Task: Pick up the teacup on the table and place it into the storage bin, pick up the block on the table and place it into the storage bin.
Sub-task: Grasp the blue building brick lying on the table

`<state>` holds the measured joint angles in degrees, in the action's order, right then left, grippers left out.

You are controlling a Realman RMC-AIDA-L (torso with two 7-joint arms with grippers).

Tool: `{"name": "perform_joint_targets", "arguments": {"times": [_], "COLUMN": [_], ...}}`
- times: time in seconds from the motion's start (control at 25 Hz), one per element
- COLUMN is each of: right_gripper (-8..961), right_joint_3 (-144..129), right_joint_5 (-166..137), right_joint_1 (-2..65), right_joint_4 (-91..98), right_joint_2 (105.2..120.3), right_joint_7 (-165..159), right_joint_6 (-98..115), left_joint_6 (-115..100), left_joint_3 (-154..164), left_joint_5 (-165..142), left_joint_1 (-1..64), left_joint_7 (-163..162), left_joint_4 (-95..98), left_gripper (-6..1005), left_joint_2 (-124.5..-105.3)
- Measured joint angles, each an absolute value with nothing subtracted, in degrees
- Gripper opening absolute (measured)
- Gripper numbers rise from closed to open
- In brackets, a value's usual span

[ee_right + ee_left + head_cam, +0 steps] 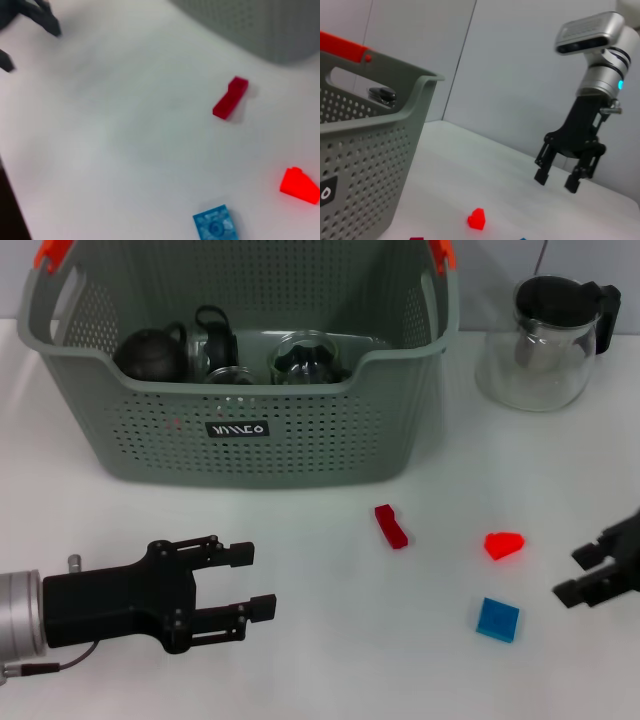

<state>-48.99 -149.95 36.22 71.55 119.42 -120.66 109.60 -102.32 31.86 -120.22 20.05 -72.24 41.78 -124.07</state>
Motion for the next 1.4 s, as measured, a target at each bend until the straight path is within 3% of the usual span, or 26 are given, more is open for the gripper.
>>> {"name": "perform_joint_targets", "arguments": {"times": [0.16, 0.68, 1.4], "right_gripper": [668, 600, 604], "right_joint_3": [-57.6, -88.5, -93.7], "right_joint_5": [-152.3, -150.7, -150.4], "right_joint_1": [39.9, 40.8, 40.7], "right_joint_4": [71.6, 67.7, 62.7], "right_joint_2": [120.43, 120.55, 120.75], "right_joint_7": [-124.9, -133.1, -134.0], "right_joint_6": [108.2, 92.6, 86.5], "left_joint_6": [-101.5, -100.6, -99.3], "left_joint_3": [31.8, 30.0, 29.4], "left_joint_5": [-119.9, -119.4, -119.5], "left_joint_1": [20.2, 20.2, 20.3], "left_joint_7": [-71.9, -69.6, -69.5], "left_joint_4": [40.8, 38.3, 37.8], "left_gripper": [721, 721, 723], "left_joint_2": [-124.07, -123.96, -124.01]}}
